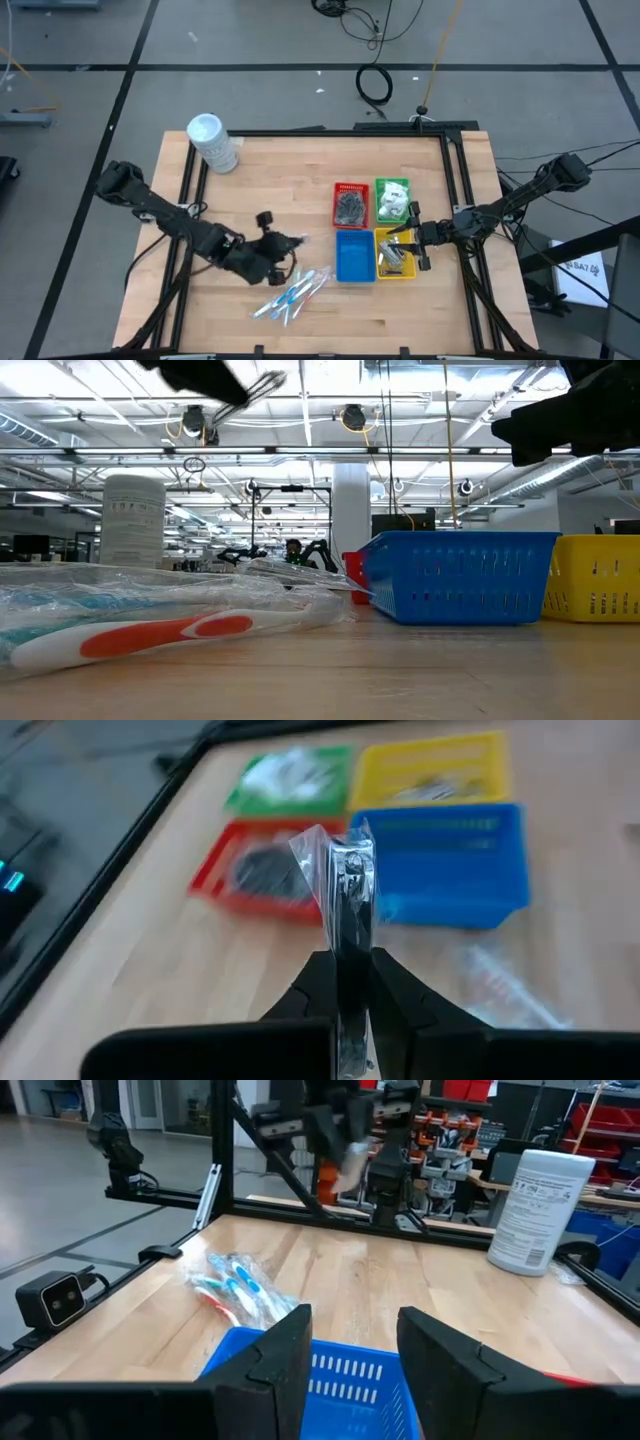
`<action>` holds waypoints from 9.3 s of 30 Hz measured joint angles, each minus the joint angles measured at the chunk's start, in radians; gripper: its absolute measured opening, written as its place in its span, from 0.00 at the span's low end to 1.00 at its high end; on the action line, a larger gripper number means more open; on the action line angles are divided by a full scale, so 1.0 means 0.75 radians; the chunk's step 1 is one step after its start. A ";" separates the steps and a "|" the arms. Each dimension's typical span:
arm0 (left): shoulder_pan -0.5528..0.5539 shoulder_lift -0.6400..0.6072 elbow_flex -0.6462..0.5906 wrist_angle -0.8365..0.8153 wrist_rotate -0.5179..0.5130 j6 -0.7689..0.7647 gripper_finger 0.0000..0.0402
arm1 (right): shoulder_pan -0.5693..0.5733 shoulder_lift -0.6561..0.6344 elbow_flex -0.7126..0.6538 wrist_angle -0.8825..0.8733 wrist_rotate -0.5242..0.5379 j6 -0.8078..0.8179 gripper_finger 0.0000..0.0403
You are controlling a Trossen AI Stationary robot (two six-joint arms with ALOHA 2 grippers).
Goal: Pick & Place Travel size toiletries
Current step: Put the silver nail cutter into the yellow bin
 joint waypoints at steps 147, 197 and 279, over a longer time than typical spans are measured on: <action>0.598 -0.164 -0.745 1.216 0.284 0.034 0.69 | 0.181 0.131 -0.136 0.188 0.057 0.576 0.42; -0.254 0.529 -0.002 -0.267 1.008 -1.243 0.63 | 0.105 0.131 -0.138 0.383 0.059 0.148 0.42; 0.732 0.422 -0.012 1.453 1.182 0.629 0.06 | -0.177 0.411 -0.015 0.479 0.221 0.253 0.51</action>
